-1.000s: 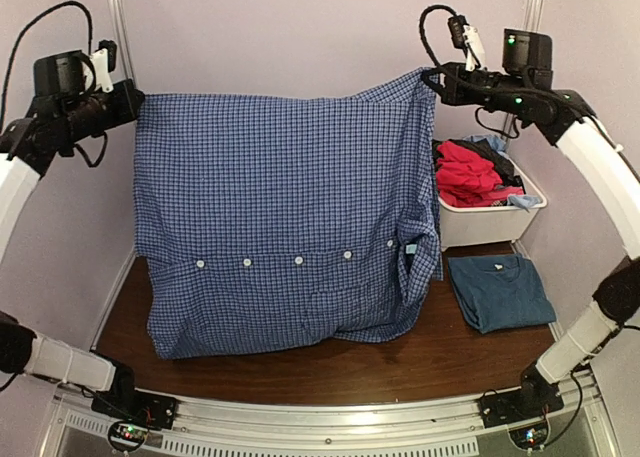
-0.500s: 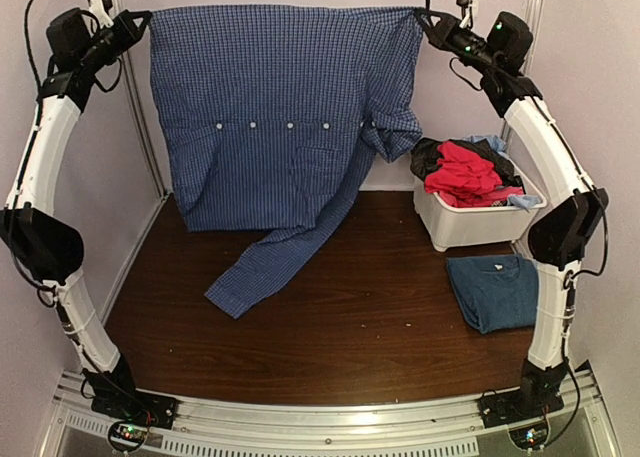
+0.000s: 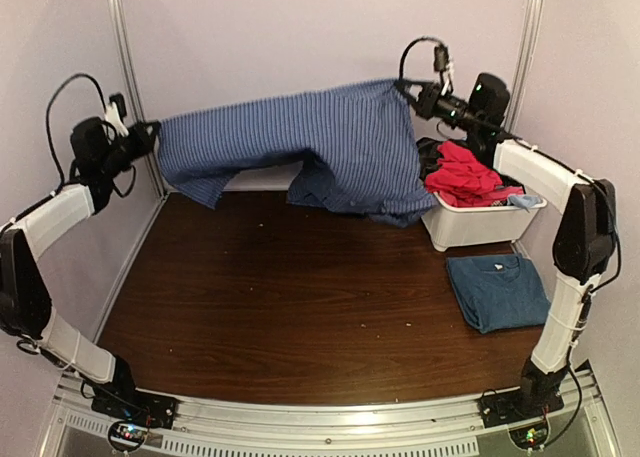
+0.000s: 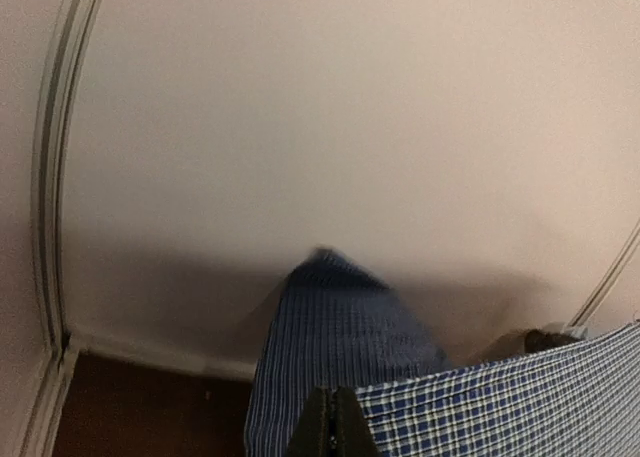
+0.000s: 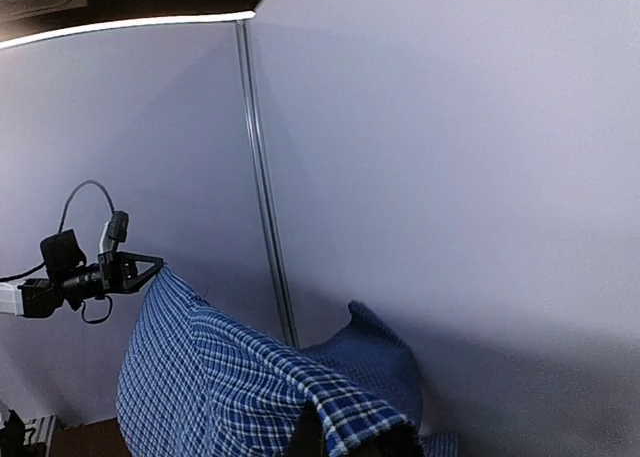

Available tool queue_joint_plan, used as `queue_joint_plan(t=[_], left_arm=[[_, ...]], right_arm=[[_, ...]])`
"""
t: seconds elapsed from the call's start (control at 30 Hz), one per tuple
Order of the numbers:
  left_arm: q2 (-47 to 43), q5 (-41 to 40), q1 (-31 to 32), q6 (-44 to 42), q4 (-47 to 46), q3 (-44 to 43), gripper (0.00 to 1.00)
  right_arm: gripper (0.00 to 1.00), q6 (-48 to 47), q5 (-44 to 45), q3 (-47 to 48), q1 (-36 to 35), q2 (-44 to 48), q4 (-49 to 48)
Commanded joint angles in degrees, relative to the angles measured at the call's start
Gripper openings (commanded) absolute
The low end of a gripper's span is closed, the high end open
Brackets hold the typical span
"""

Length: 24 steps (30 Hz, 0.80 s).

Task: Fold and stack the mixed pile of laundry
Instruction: Flatten out the crumpled shirt at the center of the board.

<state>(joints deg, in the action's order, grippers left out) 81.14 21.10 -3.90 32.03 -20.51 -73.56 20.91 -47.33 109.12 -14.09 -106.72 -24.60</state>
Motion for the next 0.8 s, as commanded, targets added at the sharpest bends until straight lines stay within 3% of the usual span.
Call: queue_joint_plan(t=[0.0, 0.13, 0.33, 0.6, 0.77], left_arm=[[-1.1, -7.4, -1.1, 2.5, 0.1, 17.2, 0.0], [1.0, -9.6, -1.2, 0.3, 7.7, 20.0, 0.0], [2.4, -6.1, -1.2, -2.1, 16.8, 17.5, 0.0], [-10.3, -9.6, -1.2, -3.9, 33.7, 16.0, 0.0], [-19.2, -9.0, -1.2, -2.9, 41.0, 20.8, 0.0]], right_arm=[[0.0, -2.1, -0.4, -22.2, -1.8, 0.1, -3.5], [0.0, -5.1, 1.2, -29.4, -2.0, -0.1, 0.5], [0.0, -8.5, -0.1, -26.1, -2.0, 0.8, 10.5], [0.0, -11.3, 1.0, -19.6, -2.7, 11.0, 30.5], [0.0, -12.1, 2.4, -29.3, -8.5, 19.6, 37.5]])
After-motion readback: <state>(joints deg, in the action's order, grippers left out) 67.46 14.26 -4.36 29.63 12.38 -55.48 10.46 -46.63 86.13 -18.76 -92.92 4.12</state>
